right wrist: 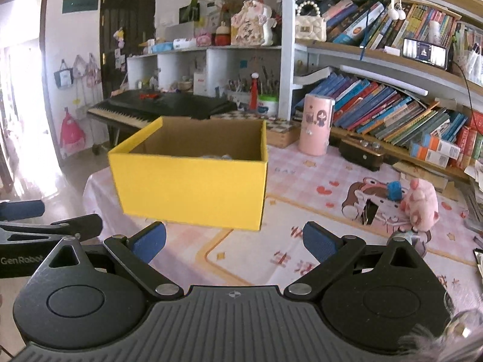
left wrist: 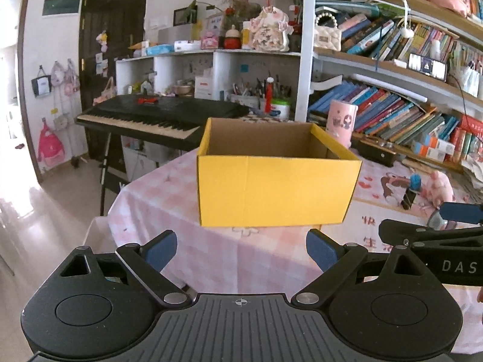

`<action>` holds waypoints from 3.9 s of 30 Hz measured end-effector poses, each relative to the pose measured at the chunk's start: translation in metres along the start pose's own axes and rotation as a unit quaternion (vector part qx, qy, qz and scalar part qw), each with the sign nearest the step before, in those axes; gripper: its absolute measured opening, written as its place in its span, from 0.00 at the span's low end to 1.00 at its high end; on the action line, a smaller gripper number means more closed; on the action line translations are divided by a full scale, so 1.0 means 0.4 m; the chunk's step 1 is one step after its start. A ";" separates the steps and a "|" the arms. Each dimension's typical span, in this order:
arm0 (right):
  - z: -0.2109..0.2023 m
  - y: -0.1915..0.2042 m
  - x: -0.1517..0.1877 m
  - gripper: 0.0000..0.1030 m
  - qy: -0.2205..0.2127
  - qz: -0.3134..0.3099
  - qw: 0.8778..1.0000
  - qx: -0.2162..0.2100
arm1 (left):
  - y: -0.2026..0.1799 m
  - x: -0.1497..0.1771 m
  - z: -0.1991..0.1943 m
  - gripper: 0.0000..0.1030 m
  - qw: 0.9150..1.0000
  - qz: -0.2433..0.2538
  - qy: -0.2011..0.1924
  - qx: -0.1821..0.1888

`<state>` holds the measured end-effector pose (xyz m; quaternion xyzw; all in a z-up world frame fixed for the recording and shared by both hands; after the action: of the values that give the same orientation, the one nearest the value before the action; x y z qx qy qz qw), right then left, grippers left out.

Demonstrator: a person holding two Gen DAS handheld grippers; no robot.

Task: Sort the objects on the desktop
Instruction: 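Withdraw both open tools up out of the yellow box, then move both tools toward the blue toy car and black binder clip, then grasp the blue toy car with the right tool while the left tool grasps the black binder clip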

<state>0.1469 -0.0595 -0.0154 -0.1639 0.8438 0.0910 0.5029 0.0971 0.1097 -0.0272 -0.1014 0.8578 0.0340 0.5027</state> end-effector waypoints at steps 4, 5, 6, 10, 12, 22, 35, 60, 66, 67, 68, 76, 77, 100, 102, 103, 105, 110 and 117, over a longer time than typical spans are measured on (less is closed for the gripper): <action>-0.015 0.015 0.025 0.95 0.011 0.000 1.000 0.005 | 0.007 0.019 -0.011 0.92 1.000 0.000 0.008 0.004; -0.018 0.017 0.032 0.95 0.013 0.001 1.000 0.006 | 0.009 0.024 -0.013 0.92 1.000 0.000 0.011 0.005; -0.022 0.020 0.038 0.95 0.016 0.002 1.000 0.007 | 0.011 0.031 -0.017 0.92 1.000 0.000 0.014 0.007; -0.038 0.028 0.062 0.95 0.026 0.007 1.000 0.011 | 0.013 0.050 -0.024 0.92 1.000 0.002 0.025 0.013; -0.047 0.031 0.075 0.95 0.031 0.010 0.999 0.014 | 0.012 0.063 -0.029 0.92 0.999 0.005 0.029 0.017; -0.073 0.018 0.124 0.95 0.056 0.028 0.997 0.036 | -0.003 0.100 -0.038 0.94 0.998 0.012 0.050 0.036; -0.094 -0.055 0.156 0.95 0.077 0.050 0.993 0.078 | -0.081 0.095 -0.010 0.96 0.995 0.028 0.058 0.074; -0.099 -0.337 0.206 0.95 0.112 0.116 0.975 0.150 | -0.364 0.093 0.096 0.96 0.982 0.083 0.094 0.138; -0.069 -0.403 0.202 0.95 0.122 0.113 0.975 0.144 | -0.423 0.083 0.135 0.96 0.982 0.082 0.101 0.135; -0.064 -0.414 0.201 0.95 0.124 0.113 0.975 0.144 | -0.434 0.080 0.142 0.96 0.982 0.083 0.101 0.135; -0.059 -0.424 0.199 0.95 0.125 0.114 0.975 0.144 | -0.443 0.077 0.148 0.96 0.982 0.083 0.101 0.135; -0.016 -0.515 0.176 0.95 0.125 0.116 0.975 0.141 | -0.520 0.054 0.198 0.96 0.983 0.084 0.101 0.129; -0.011 -0.526 0.173 0.95 0.125 0.115 0.975 0.140 | -0.528 0.051 0.202 0.96 0.983 0.084 0.100 0.128; 0.104 -0.709 0.089 0.95 0.109 0.101 0.984 0.101 | -0.638 -0.024 0.287 0.96 0.992 0.065 0.078 0.076; 0.122 -0.711 0.086 0.95 0.114 0.097 0.985 0.090 | -0.639 -0.030 0.295 0.96 0.993 0.063 0.078 0.069; 0.129 -0.711 0.084 0.95 0.115 0.096 0.985 0.086 | -0.638 -0.032 0.299 0.96 0.993 0.063 0.078 0.064; 0.150 -0.712 0.081 0.93 0.119 0.095 0.985 0.075 | -0.636 -0.035 0.304 0.96 0.993 0.063 0.080 0.057; 0.214 -0.721 0.088 0.90 0.137 0.105 0.983 0.060 | -0.626 -0.036 0.313 0.96 0.994 0.063 0.085 0.035; 0.288 -0.712 0.109 0.81 0.161 0.097 0.981 0.038 | -0.618 -0.038 0.325 0.96 0.993 0.065 0.093 0.016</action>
<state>0.3268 -0.2958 -0.1052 -0.0745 0.9285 0.0800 0.3549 0.2672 -0.1090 -0.0671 -0.0395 0.9062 0.0432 0.4188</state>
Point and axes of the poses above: each gripper's, at about its wrist camera, not at the fingertips, and z roughly the way its jaws point, y to its left, x to its underside, the point moved 7 cm from there along z, roughly the way its jaws point
